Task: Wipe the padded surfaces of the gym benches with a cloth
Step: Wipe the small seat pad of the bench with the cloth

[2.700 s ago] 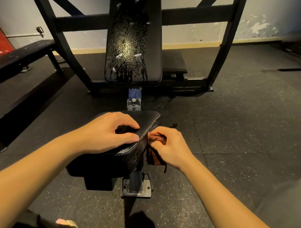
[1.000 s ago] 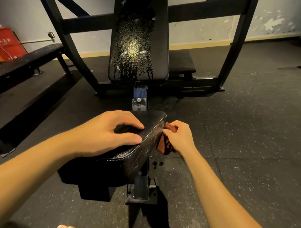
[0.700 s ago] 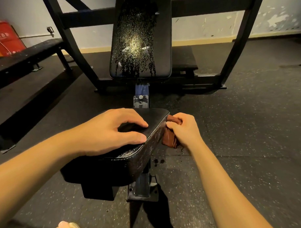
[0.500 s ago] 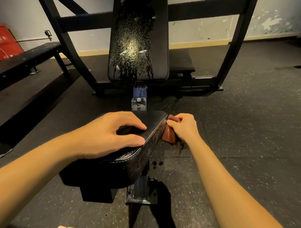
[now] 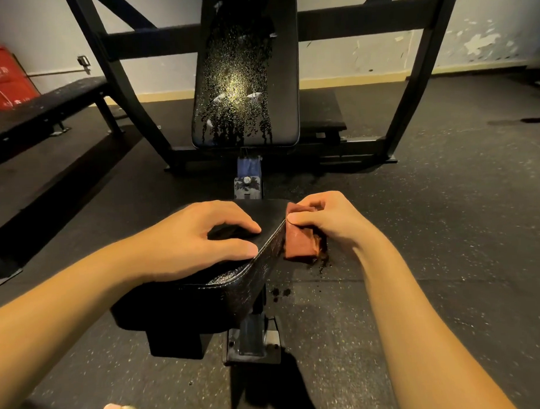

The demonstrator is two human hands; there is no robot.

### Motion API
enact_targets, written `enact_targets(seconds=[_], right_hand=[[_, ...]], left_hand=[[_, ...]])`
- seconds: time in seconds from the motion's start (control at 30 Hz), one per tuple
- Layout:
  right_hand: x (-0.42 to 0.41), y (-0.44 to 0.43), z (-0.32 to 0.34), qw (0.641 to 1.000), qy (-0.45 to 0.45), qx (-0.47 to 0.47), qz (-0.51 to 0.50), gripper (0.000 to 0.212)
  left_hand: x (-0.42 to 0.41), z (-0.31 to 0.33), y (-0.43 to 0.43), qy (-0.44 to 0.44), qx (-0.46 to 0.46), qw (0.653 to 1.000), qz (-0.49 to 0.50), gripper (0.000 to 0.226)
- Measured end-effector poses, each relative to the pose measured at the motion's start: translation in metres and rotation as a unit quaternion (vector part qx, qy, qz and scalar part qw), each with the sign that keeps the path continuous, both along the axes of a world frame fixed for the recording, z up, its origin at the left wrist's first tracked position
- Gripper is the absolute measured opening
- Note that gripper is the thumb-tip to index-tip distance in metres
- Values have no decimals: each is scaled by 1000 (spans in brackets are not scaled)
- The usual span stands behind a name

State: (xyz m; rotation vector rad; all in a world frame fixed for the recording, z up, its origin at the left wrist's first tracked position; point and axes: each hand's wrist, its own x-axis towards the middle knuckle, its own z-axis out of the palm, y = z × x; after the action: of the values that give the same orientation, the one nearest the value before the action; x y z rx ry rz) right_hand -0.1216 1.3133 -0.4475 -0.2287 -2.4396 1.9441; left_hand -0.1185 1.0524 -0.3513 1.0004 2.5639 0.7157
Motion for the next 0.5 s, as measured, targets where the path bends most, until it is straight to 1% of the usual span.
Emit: enact_targets(seconds=[0.07,0.1,0.13,0.17,0.2,0.27,0.3,0.33,0.37,0.43,0.47,0.5], right_hand=[[-5,-8,-17,991,-22,83,-107,9],[-4,-15,-25,983,-30,108,-144,10],[-1,-20,-28,980,-32,118,-158,10],[2,-20,-26,982,-34,115,-144,9],[6,-17,-19,988,-38,103,-104,7],[15,-8,4,997,-35,74,13,6],[18,-7,14,996,-32,67,49,6],[20,-8,17,995,-35,73,51,6],[19,-10,15,995,-45,89,28,5],[16,-22,2,986,-59,139,-64,5],[18,-29,-4,980,-63,163,-92,5],[20,-32,-4,978,-67,175,-89,4]], left_hand=[[1,0,1,3,-5,1000,0,73],[1,1,1,2,-5,1000,-1,72],[1,1,0,2,-5,1000,-1,70],[0,0,0,3,-6,1000,-1,68],[-1,0,0,2,-8,1000,-1,66],[-1,-2,-1,-1,-11,1000,-3,64],[-1,-2,-1,-2,-11,1000,-4,63],[-1,-2,-1,-3,-10,1000,-4,62],[-1,-2,0,-3,-10,1000,-4,62],[1,0,1,1,-12,1000,-5,67],[3,2,2,2,-12,1000,-5,72],[4,4,2,2,-13,1000,-5,77]])
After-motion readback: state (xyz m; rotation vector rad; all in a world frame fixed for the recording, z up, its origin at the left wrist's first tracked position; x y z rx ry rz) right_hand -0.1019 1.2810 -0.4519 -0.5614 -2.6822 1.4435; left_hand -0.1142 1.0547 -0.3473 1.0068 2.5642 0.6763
